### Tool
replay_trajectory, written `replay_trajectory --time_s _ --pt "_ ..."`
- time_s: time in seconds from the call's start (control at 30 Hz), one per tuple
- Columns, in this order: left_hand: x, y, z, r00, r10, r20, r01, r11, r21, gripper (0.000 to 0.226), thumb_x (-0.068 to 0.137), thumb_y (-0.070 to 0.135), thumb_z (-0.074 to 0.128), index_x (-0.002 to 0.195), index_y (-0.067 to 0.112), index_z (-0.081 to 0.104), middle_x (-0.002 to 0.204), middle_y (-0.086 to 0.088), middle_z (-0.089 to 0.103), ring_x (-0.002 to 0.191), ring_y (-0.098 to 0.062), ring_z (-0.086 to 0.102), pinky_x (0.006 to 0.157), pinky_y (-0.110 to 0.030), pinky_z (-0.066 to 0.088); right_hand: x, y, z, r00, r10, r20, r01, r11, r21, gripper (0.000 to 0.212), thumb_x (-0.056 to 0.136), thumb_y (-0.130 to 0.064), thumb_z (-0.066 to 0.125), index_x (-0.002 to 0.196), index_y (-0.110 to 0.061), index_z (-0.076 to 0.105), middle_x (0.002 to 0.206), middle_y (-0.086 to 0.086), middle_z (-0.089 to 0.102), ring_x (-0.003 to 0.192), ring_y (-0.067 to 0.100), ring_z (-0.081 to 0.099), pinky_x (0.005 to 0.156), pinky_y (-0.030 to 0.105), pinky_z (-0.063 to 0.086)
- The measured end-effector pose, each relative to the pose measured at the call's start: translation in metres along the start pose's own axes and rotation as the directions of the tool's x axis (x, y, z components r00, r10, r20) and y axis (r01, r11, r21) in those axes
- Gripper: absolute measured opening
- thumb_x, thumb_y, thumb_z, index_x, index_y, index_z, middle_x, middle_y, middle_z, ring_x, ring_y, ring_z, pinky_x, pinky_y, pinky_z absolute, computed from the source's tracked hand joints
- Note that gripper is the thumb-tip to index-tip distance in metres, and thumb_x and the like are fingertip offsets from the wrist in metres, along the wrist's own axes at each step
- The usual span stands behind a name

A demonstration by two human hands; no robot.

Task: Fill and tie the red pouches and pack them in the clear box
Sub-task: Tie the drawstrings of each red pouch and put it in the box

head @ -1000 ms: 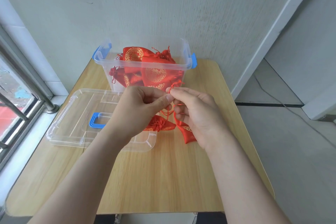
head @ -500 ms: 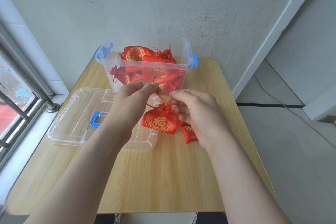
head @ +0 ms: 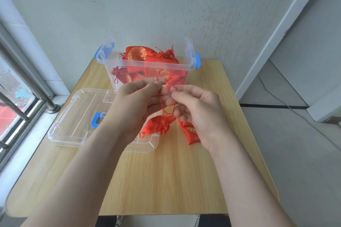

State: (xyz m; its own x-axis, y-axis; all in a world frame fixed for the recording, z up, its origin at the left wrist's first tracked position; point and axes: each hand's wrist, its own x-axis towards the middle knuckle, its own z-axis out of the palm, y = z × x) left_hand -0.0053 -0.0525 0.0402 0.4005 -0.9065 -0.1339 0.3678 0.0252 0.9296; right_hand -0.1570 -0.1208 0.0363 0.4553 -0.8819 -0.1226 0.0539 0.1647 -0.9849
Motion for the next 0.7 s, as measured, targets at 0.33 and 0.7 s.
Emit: replay_trajectory --time_s 0.33,0.7 --pt "-0.0028 -0.0003 0.0014 0.996 -0.064 0.054 0.059 0.995 0.083 0.016 0.101 0.023 0.068 0.099 0.011 0.079 0.081 -0.005 0.069 0.074 -0.019 0.065 0.09 -0.04 0.054 -0.0003 0.0011 0.0013 0.994 -0.113 0.004 0.113 0.992 -0.059 0.013 0.1 -0.018 0.073 0.1 -0.007 0.079 0.079 0.009 0.075 0.061 0.019 0.062 0.051 0.025 0.043" --pt "-0.0044 0.0001 0.0017 0.995 -0.06 0.082 0.046 0.987 0.154 0.015 0.097 0.026 0.072 0.102 0.019 0.084 0.094 -0.006 0.066 0.075 -0.018 0.061 0.079 -0.032 0.054 0.0009 0.0036 -0.0026 0.986 -0.163 -0.042 0.152 0.97 -0.192 0.012 0.091 -0.021 0.082 0.084 -0.012 0.083 0.054 -0.015 0.061 0.055 0.001 0.055 0.061 0.02 0.043"
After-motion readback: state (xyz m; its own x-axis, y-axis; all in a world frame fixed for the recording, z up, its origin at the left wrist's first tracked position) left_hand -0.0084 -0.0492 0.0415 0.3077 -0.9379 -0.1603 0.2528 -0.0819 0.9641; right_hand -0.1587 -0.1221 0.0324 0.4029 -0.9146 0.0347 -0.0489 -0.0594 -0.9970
